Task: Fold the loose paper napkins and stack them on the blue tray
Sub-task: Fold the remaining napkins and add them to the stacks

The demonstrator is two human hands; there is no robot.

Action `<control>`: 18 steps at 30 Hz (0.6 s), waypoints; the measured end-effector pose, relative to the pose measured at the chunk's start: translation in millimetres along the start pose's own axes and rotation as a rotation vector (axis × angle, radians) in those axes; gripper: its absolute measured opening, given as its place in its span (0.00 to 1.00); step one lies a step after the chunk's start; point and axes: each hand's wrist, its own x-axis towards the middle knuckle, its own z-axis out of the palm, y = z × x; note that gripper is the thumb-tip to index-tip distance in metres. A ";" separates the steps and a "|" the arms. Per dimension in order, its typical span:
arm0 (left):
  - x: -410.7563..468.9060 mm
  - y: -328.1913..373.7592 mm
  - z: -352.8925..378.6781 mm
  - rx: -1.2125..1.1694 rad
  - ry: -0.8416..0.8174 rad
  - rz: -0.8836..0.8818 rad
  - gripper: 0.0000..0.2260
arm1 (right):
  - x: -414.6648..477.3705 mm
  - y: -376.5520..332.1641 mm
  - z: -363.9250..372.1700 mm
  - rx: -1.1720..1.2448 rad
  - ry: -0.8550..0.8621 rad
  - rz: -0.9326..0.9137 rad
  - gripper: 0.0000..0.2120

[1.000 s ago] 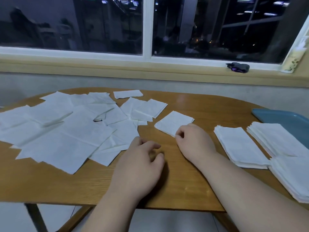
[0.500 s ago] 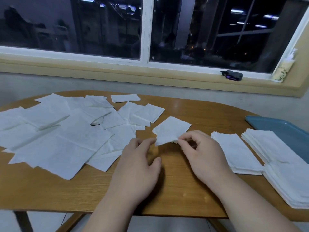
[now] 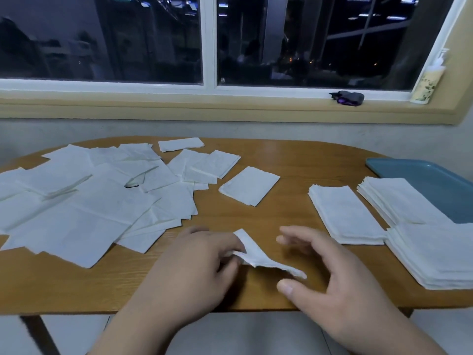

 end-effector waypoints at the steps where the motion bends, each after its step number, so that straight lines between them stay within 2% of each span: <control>1: -0.5 3.2 -2.8 -0.009 -0.013 -0.011 0.08 | 0.3 -2.2 0.7 -0.032 -0.028 -0.007 0.28; 3: 0.3 10.3 -7.3 -0.024 -0.067 0.029 0.08 | 3.3 -6.9 3.0 -0.027 0.030 -0.051 0.24; 5: 2.0 15.8 -11.2 -0.096 -0.086 0.038 0.08 | 5.8 -8.8 4.2 0.117 0.132 -0.040 0.18; 7: 3.2 18.1 -13.8 -0.240 -0.029 -0.004 0.06 | 8.1 -7.9 5.2 0.308 0.195 0.021 0.19; 9: 3.5 18.5 -15.1 -0.344 -0.003 -0.049 0.10 | 10.8 -7.8 5.5 0.478 0.237 0.082 0.20; 12: 2.9 13.9 -11.5 -0.369 -0.036 -0.136 0.19 | 17.7 -3.0 7.3 0.601 0.267 0.194 0.19; 14: 4.8 12.6 -8.1 -0.352 0.020 -0.183 0.22 | 20.5 1.2 7.9 0.624 0.258 0.244 0.19; 18: 7.9 8.8 -5.9 -0.352 0.154 -0.319 0.16 | 21.4 6.2 10.8 0.440 0.236 0.221 0.22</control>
